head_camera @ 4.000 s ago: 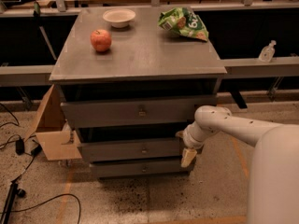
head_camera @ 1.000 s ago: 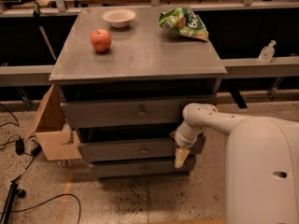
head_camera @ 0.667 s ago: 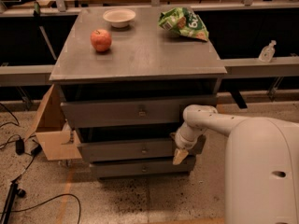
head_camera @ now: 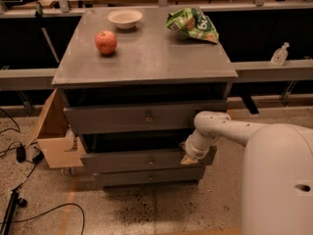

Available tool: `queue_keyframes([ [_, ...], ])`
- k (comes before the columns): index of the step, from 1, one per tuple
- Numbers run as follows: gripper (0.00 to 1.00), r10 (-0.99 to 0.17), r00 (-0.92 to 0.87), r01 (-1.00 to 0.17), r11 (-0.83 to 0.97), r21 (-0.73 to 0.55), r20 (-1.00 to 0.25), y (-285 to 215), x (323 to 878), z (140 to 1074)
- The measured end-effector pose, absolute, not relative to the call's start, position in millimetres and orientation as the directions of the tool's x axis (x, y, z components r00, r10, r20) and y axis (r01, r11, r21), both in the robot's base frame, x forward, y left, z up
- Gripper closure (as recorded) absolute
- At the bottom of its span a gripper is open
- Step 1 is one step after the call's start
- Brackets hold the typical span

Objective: Open middle drawer

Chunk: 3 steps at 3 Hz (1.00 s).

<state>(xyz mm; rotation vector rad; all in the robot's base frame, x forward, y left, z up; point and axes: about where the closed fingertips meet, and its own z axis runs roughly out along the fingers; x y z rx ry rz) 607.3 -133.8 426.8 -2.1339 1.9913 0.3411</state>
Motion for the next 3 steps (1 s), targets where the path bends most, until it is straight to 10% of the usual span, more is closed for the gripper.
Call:
queue_keyframes([
  [3, 1.0, -0.951, 0.064, -0.997, -0.07, 0.009, -0.304, -133.8, 607.1, 427.3],
])
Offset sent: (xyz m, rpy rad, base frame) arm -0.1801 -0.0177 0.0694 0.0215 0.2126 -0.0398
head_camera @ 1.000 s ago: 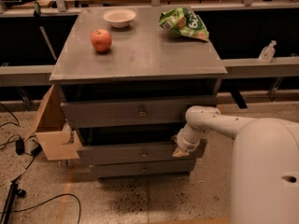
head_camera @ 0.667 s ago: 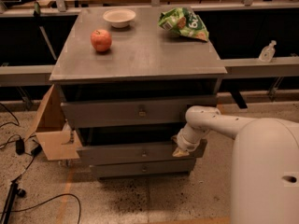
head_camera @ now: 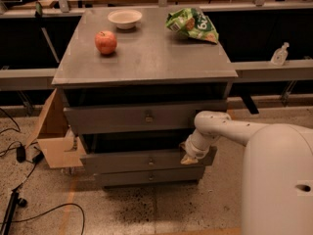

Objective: Open middle drawer

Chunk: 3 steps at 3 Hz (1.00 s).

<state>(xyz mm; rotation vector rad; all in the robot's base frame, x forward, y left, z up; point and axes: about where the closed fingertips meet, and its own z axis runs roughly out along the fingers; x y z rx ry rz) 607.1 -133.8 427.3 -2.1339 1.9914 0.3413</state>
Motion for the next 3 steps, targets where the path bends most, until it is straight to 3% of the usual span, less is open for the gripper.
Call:
queue_keyframes([
  [1, 0.82, -0.951, 0.064, -0.997, -0.07, 0.01, -0.304, -133.8, 607.1, 428.8],
  [3, 0.35, -0.951, 0.064, -0.997, -0.07, 0.01, -0.304, -133.8, 607.0, 428.8],
])
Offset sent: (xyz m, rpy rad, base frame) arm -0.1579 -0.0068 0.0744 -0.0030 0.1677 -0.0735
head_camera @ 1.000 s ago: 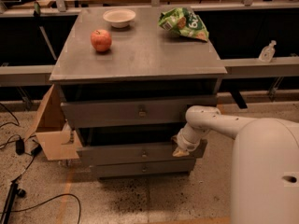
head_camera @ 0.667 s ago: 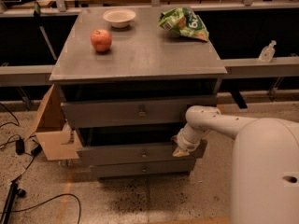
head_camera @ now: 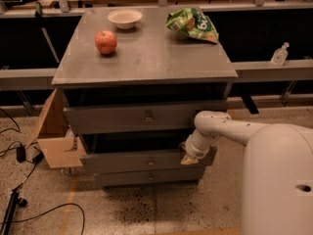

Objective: Open middle drawer

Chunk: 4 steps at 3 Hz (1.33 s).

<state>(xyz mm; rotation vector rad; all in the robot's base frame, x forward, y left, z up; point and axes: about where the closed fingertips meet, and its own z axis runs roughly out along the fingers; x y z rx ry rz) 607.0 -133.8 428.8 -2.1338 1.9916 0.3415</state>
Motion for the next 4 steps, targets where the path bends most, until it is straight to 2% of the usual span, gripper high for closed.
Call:
queue_keyframes([
  [1, 0.12, -0.951, 0.064, -0.997, -0.07, 0.01, -0.304, -134, 607, 429],
  [2, 0.12, -0.951, 0.064, -0.997, -0.07, 0.01, -0.304, -134, 607, 429],
  [3, 0.43, -0.947, 0.054, -0.997, -0.07, 0.038, -0.315, -126, 565, 453],
  [4, 0.67, -0.947, 0.054, -0.997, -0.07, 0.038, -0.315, -126, 565, 457],
])
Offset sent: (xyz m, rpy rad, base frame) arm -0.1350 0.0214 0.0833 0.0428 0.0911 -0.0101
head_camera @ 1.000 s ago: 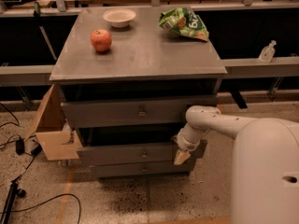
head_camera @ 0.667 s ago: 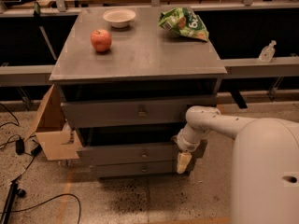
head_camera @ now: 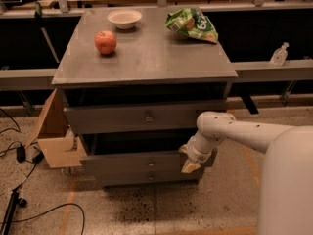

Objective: Open middle drawer

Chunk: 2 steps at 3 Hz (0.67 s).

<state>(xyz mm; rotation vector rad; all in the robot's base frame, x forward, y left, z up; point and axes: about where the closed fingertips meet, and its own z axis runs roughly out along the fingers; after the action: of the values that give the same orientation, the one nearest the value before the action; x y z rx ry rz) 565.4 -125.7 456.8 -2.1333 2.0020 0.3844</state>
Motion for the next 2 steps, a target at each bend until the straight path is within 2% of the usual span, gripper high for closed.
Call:
queue_keyframes([
  [1, 0.9, -0.947, 0.054, -0.997, -0.069, 0.038, -0.316, -126, 565, 460],
  [2, 0.88, -0.946, 0.039, -0.997, -0.06, 0.056, -0.323, -120, 537, 475],
])
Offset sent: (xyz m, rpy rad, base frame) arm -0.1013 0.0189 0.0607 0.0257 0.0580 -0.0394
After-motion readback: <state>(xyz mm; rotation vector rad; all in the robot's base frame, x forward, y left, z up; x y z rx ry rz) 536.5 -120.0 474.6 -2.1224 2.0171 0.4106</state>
